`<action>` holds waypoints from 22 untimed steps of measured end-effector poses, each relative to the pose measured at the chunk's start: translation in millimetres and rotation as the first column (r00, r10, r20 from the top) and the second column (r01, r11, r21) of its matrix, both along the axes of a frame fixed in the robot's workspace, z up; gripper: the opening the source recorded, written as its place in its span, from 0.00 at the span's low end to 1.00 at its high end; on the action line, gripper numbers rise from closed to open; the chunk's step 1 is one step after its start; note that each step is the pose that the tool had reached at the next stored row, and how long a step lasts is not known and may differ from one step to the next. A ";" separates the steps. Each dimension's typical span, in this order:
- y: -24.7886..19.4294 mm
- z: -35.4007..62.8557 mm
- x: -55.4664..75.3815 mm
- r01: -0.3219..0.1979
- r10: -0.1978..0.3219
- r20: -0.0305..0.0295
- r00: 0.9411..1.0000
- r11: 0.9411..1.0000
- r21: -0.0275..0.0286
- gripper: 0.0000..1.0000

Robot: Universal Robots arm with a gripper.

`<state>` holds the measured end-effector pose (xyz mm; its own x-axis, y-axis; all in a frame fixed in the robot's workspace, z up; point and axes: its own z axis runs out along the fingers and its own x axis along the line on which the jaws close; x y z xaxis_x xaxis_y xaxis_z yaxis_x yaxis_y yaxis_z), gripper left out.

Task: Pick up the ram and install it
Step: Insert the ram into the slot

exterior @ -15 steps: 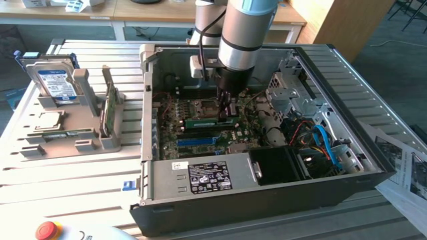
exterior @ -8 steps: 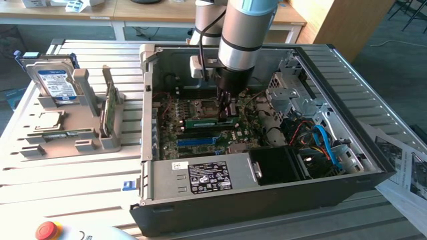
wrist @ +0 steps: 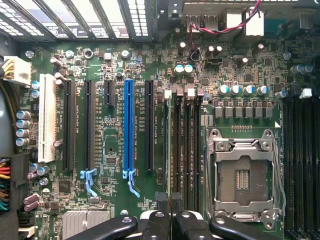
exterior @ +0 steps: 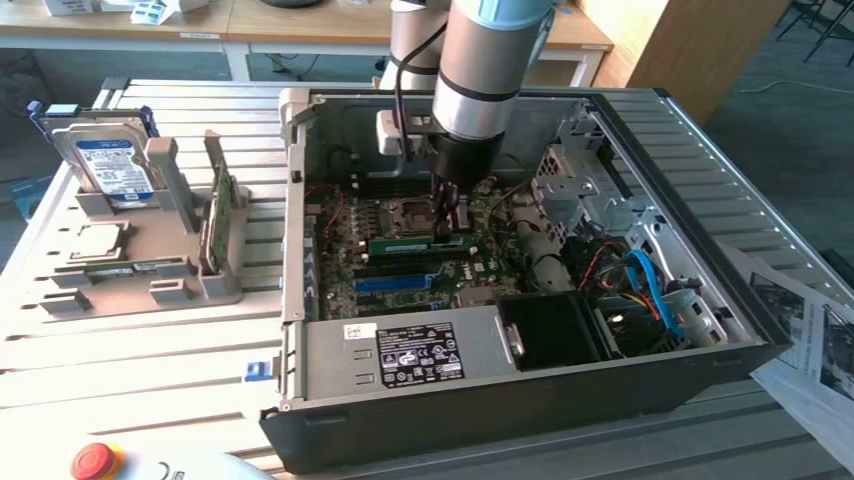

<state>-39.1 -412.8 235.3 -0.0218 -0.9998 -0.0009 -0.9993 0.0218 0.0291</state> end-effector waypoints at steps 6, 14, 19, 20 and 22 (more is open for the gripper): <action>0.0 -1.5 0.0 0.000 0.000 0.000 1.000 1.000 0.000 0.12; 0.0 -2.1 0.5 0.000 0.000 0.000 1.000 1.000 0.000 0.12; 0.0 -2.8 1.0 0.000 0.000 0.000 1.000 1.000 0.000 0.12; 0.0 -3.1 1.1 0.000 0.000 0.000 1.000 1.000 0.000 0.12; 0.1 -4.0 1.1 0.000 0.000 0.000 1.000 1.000 0.000 0.12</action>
